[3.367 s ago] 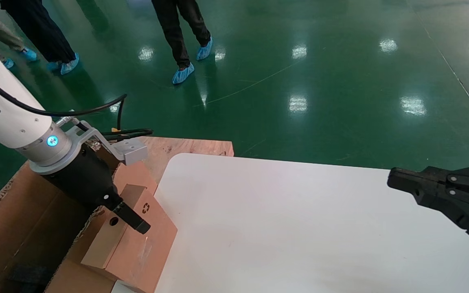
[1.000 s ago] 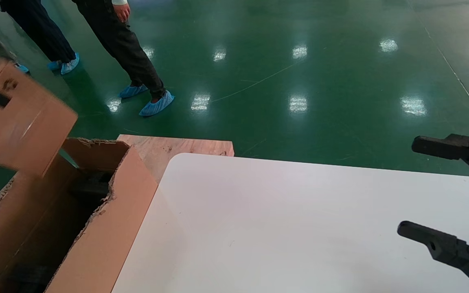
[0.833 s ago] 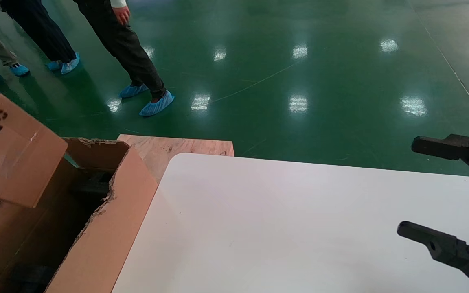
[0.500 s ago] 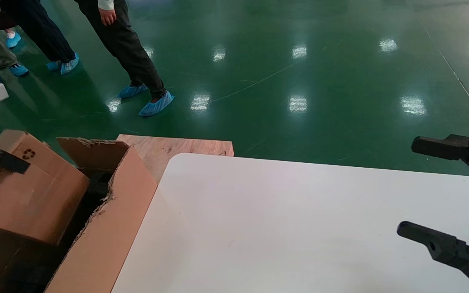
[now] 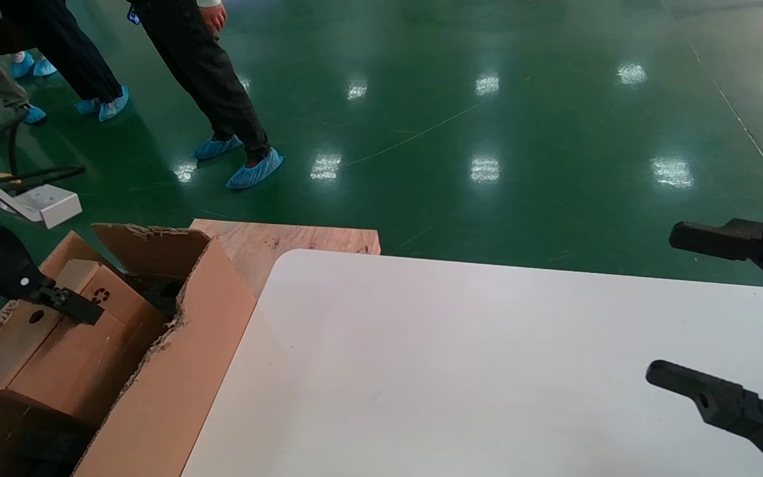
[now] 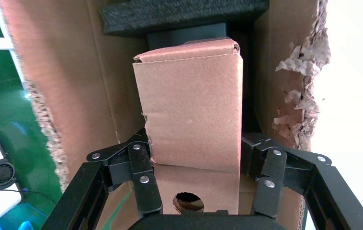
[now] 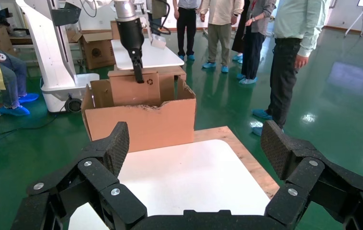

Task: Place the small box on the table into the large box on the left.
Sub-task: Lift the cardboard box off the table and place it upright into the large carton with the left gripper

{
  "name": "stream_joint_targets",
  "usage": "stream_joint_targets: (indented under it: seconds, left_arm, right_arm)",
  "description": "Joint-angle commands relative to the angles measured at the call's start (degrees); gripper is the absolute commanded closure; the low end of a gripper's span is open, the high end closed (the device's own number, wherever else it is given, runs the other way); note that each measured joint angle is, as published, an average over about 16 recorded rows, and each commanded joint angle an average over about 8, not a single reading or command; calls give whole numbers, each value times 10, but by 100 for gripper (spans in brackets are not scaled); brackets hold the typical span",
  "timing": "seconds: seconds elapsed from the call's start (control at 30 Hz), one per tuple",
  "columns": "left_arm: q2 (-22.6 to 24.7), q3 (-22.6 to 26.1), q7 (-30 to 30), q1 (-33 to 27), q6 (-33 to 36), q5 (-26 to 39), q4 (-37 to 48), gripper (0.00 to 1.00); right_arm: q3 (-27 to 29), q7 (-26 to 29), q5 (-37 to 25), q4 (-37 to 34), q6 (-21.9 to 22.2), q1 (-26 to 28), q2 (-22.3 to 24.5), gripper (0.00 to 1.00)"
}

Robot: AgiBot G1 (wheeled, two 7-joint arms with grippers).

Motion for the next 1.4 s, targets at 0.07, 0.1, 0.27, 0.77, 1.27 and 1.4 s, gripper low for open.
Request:
stream_joint_targets:
  seconds: [0.07,0.1,0.27,0.77,1.27,1.4]
  left_arm:
    - [2,2,4,19,-11,-7,8,100]
    - [2,3,5,23,-15,-8,9,100]
    - [0,7,6,43,-35,-5,13,100]
    - [-13,30,13,96,-101,31,57,100]
    - [-13,38,62,135,-116,25,136,100]
    - [-9,37,77,135,-113,21,160,100]
  right_arm:
    - [0,0,0,0,0,0,0,0]
    - [0,0,0,0,0,0,0,0]
    - [0,0,0,0,0,0,0,0]
    - [0,0,0,0,0,0,0,0]
    - [0,0,0,0,0,0,0,0]
    - [0,0,0,0,0,0,0,0]
